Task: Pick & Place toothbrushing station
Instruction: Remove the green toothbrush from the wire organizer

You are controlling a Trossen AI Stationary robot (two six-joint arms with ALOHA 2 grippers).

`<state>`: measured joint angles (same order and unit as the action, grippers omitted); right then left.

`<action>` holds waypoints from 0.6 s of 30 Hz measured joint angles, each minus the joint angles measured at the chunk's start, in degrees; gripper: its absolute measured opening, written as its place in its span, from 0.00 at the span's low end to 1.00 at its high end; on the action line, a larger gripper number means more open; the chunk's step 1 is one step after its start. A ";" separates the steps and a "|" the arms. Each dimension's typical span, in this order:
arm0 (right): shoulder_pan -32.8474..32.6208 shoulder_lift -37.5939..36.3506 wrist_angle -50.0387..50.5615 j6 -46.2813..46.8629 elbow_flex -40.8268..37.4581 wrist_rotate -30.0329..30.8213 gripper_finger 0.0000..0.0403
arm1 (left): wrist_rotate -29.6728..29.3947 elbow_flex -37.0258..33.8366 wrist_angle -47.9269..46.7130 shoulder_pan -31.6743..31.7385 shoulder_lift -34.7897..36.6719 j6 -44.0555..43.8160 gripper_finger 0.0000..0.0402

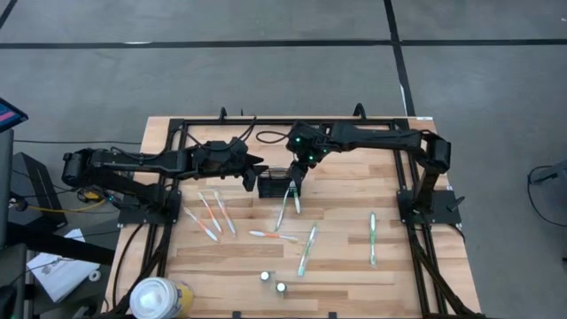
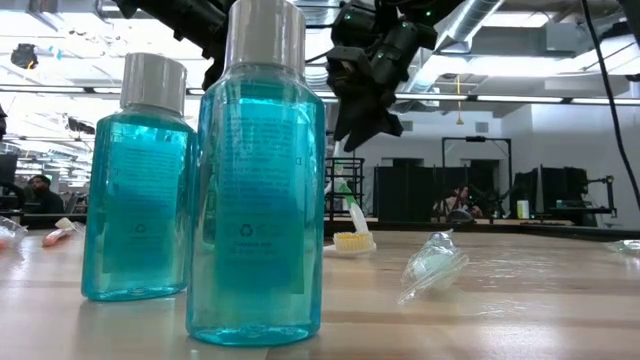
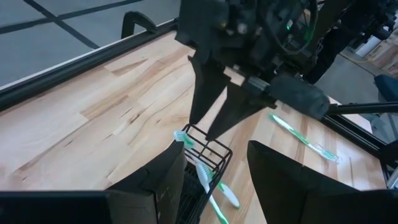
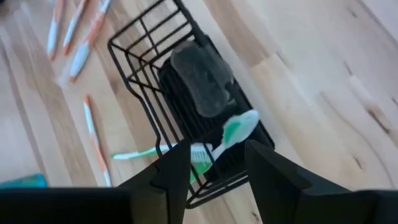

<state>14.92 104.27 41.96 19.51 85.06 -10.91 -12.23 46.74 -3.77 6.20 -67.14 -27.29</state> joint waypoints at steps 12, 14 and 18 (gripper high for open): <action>0.07 1.11 -0.97 0.02 -0.04 0.27 0.36 | -0.04 0.02 -0.09 0.00 0.00 0.28 0.43; 0.26 1.11 -0.85 0.02 -0.04 0.29 0.36 | -0.04 0.02 -0.09 0.00 -0.02 0.31 0.43; 0.32 1.11 -1.24 0.02 -0.04 0.32 0.36 | -0.07 0.02 -0.09 0.00 -0.02 0.33 0.43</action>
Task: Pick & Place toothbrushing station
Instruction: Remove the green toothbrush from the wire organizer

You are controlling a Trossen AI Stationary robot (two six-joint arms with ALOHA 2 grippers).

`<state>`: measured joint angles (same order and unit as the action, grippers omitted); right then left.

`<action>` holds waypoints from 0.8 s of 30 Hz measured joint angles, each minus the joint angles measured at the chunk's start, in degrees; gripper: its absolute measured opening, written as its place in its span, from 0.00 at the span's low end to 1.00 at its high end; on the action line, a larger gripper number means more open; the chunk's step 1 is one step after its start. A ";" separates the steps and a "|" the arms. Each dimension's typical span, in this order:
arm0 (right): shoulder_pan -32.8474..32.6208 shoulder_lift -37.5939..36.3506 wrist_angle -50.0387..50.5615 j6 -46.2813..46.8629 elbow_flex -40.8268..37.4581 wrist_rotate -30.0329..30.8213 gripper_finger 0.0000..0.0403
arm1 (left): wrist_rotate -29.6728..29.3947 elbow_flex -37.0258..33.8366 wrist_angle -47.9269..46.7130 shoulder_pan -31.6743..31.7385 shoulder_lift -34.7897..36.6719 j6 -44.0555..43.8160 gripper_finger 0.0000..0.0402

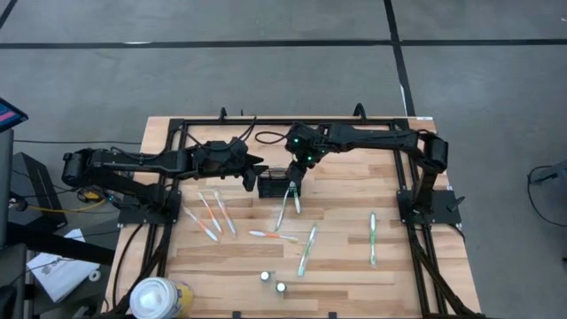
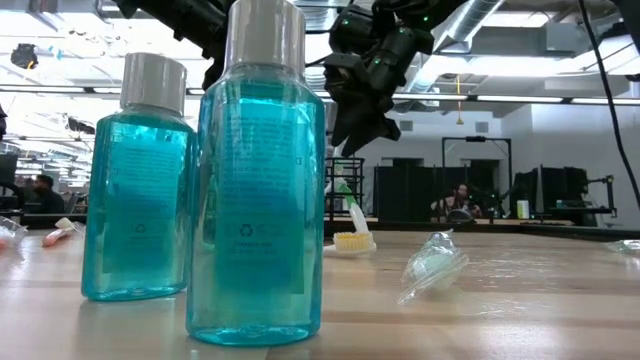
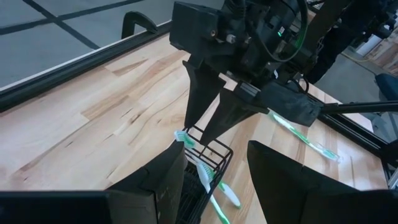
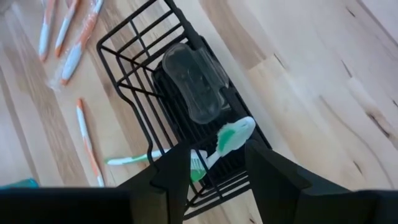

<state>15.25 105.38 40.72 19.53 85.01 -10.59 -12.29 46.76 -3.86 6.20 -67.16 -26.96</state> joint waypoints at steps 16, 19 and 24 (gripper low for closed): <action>0.04 3.64 -2.78 0.42 0.15 -1.27 0.28 | -0.17 0.00 -0.24 0.00 0.02 0.11 0.43; 0.04 4.70 -2.57 0.86 0.39 -1.46 0.28 | -0.15 -0.09 -0.15 0.00 0.02 0.11 0.43; 0.10 4.64 -2.34 1.07 2.49 0.10 0.23 | -0.01 -1.63 0.04 0.00 0.00 -0.49 0.43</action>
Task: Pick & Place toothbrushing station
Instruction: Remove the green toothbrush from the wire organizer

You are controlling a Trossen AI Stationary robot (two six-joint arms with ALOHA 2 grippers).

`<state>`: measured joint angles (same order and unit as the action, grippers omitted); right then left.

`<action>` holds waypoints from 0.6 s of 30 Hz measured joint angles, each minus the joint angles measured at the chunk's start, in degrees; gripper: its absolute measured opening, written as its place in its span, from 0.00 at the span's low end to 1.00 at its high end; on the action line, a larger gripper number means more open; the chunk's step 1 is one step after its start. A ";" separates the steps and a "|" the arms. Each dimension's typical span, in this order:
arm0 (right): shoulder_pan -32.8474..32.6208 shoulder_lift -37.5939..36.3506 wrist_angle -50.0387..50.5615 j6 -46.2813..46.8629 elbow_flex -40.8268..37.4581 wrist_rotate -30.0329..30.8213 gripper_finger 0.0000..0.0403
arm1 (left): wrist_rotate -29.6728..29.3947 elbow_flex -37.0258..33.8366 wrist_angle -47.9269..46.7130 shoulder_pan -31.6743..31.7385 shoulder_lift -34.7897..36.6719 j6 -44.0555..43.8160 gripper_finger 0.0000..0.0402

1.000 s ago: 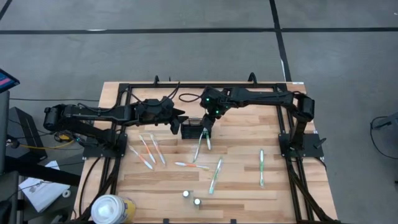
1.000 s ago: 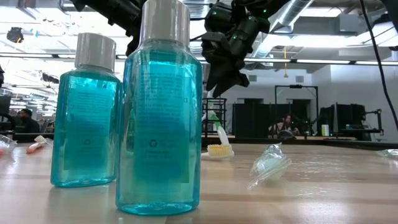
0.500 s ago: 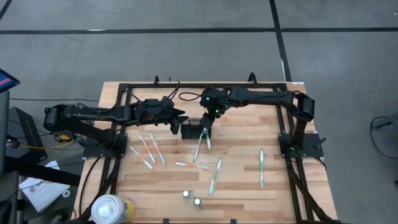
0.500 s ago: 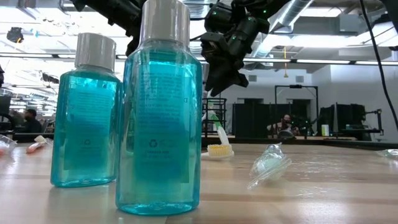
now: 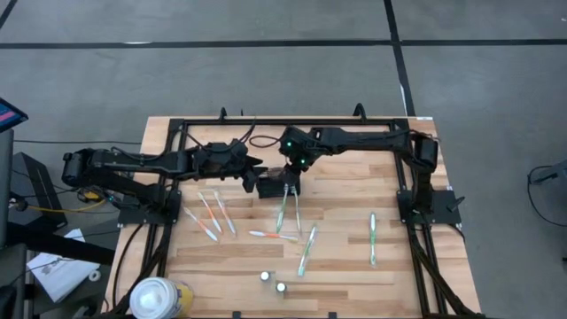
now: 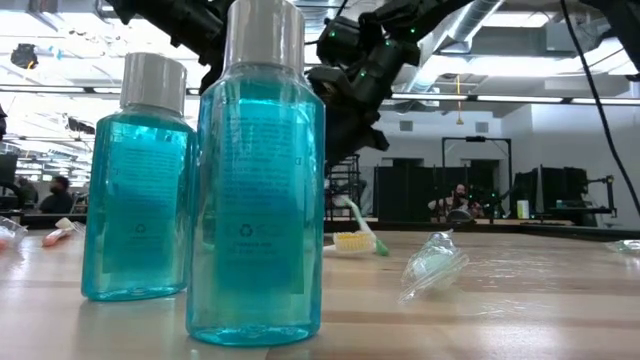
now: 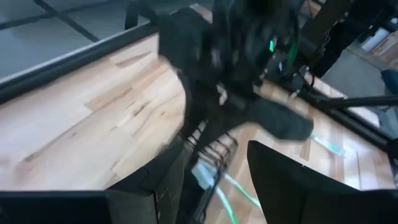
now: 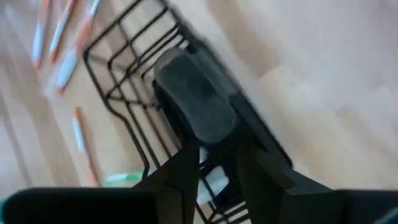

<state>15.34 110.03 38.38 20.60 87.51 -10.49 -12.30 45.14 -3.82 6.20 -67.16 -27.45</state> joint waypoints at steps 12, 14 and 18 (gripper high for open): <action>1.82 -0.67 9.13 -4.55 12.52 0.49 0.24 | 0.34 -1.17 2.89 0.00 0.02 -1.07 0.43; 1.81 -0.64 9.75 -4.70 13.88 0.52 0.25 | 0.39 -1.17 2.81 0.00 0.02 -1.05 0.43; 1.67 -0.64 14.29 -4.87 16.13 1.67 0.29 | 0.49 -1.17 3.03 0.00 0.02 -0.77 0.43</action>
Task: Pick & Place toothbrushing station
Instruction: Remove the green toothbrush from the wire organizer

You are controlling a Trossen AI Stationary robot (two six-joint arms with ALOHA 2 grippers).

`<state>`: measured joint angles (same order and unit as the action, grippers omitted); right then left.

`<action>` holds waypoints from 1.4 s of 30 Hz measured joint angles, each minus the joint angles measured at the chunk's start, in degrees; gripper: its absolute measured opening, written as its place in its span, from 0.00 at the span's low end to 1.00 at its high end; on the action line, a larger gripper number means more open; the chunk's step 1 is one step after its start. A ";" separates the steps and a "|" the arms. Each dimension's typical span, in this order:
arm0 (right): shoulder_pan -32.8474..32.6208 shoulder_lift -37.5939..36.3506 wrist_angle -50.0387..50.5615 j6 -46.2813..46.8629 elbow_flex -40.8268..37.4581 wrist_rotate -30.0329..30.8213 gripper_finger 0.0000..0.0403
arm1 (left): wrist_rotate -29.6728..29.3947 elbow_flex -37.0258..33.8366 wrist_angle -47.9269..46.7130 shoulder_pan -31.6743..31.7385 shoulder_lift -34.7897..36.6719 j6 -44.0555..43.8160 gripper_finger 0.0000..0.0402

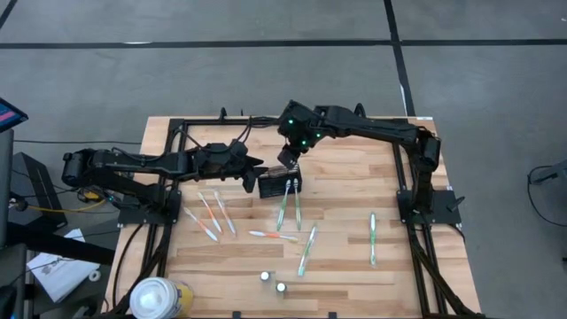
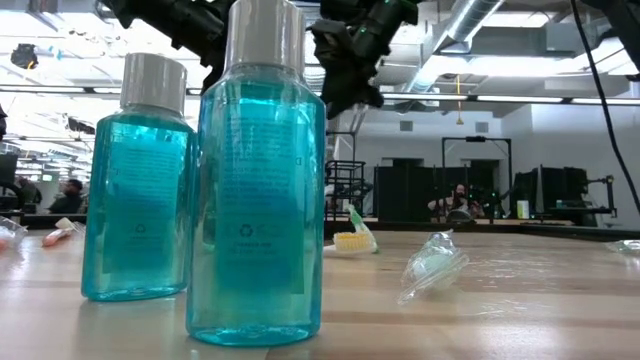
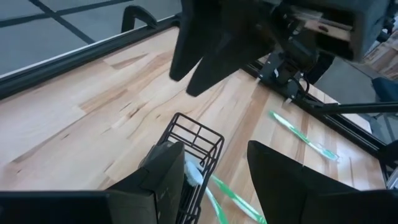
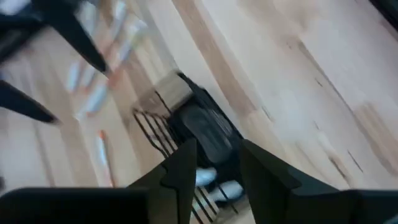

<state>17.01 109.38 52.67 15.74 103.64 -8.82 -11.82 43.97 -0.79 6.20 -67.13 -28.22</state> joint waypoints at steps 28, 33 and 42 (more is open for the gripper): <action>-30.03 -30.29 -18.10 57.54 -44.17 13.60 0.34 | 3.07 -0.04 5.20 3.32 0.33 5.15 0.43; -33.73 -26.28 -27.87 63.03 -46.89 13.19 0.35 | 5.04 -0.04 5.22 3.32 0.33 5.05 0.43; -29.45 -16.63 -32.32 60.95 -46.97 18.24 0.36 | 6.30 -0.04 5.00 3.32 0.34 4.22 0.43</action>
<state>-12.44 92.76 20.35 76.69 56.67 9.42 -5.52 43.92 4.21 9.52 -66.79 -24.00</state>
